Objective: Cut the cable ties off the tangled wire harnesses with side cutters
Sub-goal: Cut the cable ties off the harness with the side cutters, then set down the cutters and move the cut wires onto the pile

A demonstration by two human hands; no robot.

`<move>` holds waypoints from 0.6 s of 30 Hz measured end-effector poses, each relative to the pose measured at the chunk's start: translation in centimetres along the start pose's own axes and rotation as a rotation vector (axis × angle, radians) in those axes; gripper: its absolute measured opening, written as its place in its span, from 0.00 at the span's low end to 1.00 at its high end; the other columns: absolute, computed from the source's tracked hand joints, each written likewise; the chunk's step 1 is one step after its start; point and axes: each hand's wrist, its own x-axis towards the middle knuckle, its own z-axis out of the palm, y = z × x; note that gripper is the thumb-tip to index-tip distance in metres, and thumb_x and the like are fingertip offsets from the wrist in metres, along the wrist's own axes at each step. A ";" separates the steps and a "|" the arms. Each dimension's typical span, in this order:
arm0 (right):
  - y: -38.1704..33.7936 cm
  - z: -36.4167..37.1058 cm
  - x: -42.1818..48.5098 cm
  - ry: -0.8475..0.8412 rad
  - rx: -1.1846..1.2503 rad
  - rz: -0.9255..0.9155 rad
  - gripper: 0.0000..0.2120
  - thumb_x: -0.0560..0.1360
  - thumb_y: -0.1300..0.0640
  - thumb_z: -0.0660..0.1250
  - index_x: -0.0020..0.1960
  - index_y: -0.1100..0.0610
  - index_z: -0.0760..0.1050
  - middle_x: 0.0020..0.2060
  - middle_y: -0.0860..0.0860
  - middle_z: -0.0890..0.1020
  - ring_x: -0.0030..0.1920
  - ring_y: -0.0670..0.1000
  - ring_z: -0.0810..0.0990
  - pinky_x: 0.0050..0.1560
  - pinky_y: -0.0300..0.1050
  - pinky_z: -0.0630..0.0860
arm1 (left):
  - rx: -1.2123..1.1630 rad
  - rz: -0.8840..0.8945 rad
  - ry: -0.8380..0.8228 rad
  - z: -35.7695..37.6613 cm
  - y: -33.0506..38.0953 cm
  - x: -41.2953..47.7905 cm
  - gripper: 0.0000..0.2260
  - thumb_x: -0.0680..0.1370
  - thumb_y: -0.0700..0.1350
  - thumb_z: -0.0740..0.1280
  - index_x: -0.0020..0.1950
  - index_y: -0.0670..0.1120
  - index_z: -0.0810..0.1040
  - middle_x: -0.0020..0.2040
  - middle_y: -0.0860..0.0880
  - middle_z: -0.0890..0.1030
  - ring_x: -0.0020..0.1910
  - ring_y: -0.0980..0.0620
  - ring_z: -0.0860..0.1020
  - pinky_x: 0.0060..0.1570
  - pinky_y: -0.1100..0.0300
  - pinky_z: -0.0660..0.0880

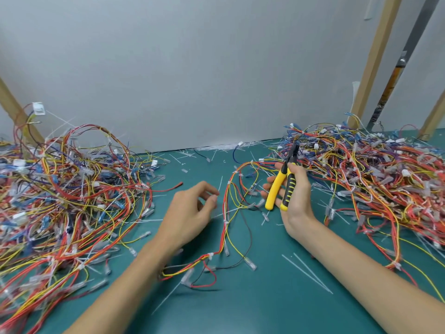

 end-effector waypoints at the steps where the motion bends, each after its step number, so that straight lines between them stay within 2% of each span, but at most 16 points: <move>1: 0.0 0.0 0.0 -0.005 -0.003 0.002 0.17 0.76 0.44 0.62 0.52 0.55 0.79 0.32 0.52 0.78 0.32 0.50 0.79 0.40 0.50 0.80 | 0.003 -0.019 0.039 0.1 0.6 1.1 0.04 0.80 0.42 0.64 0.52 0.50 0.78 0.40 0.55 0.81 0.32 0.53 0.80 0.41 0.59 0.75; 5: -0.1 -0.2 0.2 -0.051 -0.059 0.017 0.14 0.73 0.43 0.65 0.47 0.54 0.77 0.32 0.51 0.75 0.29 0.48 0.78 0.40 0.52 0.80 | 0.024 -0.114 0.087 1.7 2.2 5.4 0.10 0.82 0.44 0.60 0.58 0.46 0.79 0.51 0.49 0.82 0.48 0.49 0.80 0.53 0.55 0.75; 8: -0.1 -0.3 0.4 -0.105 -0.160 0.037 0.16 0.74 0.42 0.65 0.46 0.55 0.76 0.34 0.53 0.75 0.29 0.49 0.77 0.35 0.49 0.78 | 0.118 -0.134 -0.029 3.2 3.0 7.3 0.14 0.82 0.45 0.57 0.58 0.42 0.80 0.52 0.42 0.83 0.54 0.42 0.78 0.54 0.52 0.75; 10: -0.1 -0.2 0.2 -0.168 -0.255 0.018 0.23 0.67 0.37 0.67 0.51 0.55 0.75 0.36 0.53 0.73 0.30 0.48 0.76 0.30 0.45 0.76 | 0.189 -0.137 -0.102 3.9 3.2 7.5 0.14 0.82 0.45 0.57 0.55 0.41 0.81 0.49 0.39 0.82 0.52 0.37 0.78 0.51 0.49 0.75; 11: 0.0 -0.2 0.1 -0.202 -0.291 -0.003 0.28 0.64 0.35 0.67 0.56 0.52 0.74 0.38 0.53 0.73 0.31 0.47 0.75 0.29 0.45 0.75 | 0.194 -0.144 -0.101 4.2 3.1 7.5 0.13 0.82 0.46 0.59 0.55 0.42 0.82 0.48 0.39 0.83 0.52 0.37 0.78 0.52 0.48 0.76; 13: 0.3 -0.2 0.0 -0.266 -0.372 -0.055 0.35 0.62 0.36 0.67 0.69 0.40 0.66 0.45 0.48 0.73 0.37 0.44 0.74 0.33 0.44 0.73 | 0.125 -0.178 -0.048 4.4 2.8 7.3 0.08 0.79 0.46 0.64 0.50 0.46 0.83 0.48 0.43 0.84 0.52 0.41 0.80 0.53 0.50 0.77; 14: 0.5 -0.2 -0.1 -0.289 -0.421 -0.079 0.37 0.63 0.37 0.67 0.71 0.34 0.60 0.49 0.45 0.74 0.41 0.44 0.74 0.37 0.43 0.71 | 0.078 -0.203 -0.035 4.3 2.6 7.3 0.06 0.78 0.46 0.67 0.44 0.48 0.82 0.45 0.47 0.85 0.50 0.45 0.81 0.52 0.54 0.77; 16: 0.5 0.0 -0.2 -0.308 -0.493 -0.112 0.37 0.64 0.41 0.67 0.71 0.31 0.58 0.56 0.43 0.74 0.46 0.42 0.74 0.39 0.41 0.69 | 0.016 -0.282 -0.092 3.6 2.5 7.4 0.09 0.77 0.46 0.68 0.36 0.50 0.79 0.36 0.52 0.83 0.40 0.51 0.82 0.43 0.61 0.76; 18: 0.7 0.1 -0.3 -0.308 -0.515 -0.165 0.36 0.65 0.43 0.67 0.71 0.35 0.61 0.59 0.40 0.75 0.51 0.38 0.77 0.44 0.43 0.75 | -0.109 -0.373 -0.228 2.4 2.8 7.4 0.08 0.76 0.45 0.69 0.37 0.48 0.80 0.31 0.51 0.81 0.27 0.55 0.77 0.32 0.65 0.74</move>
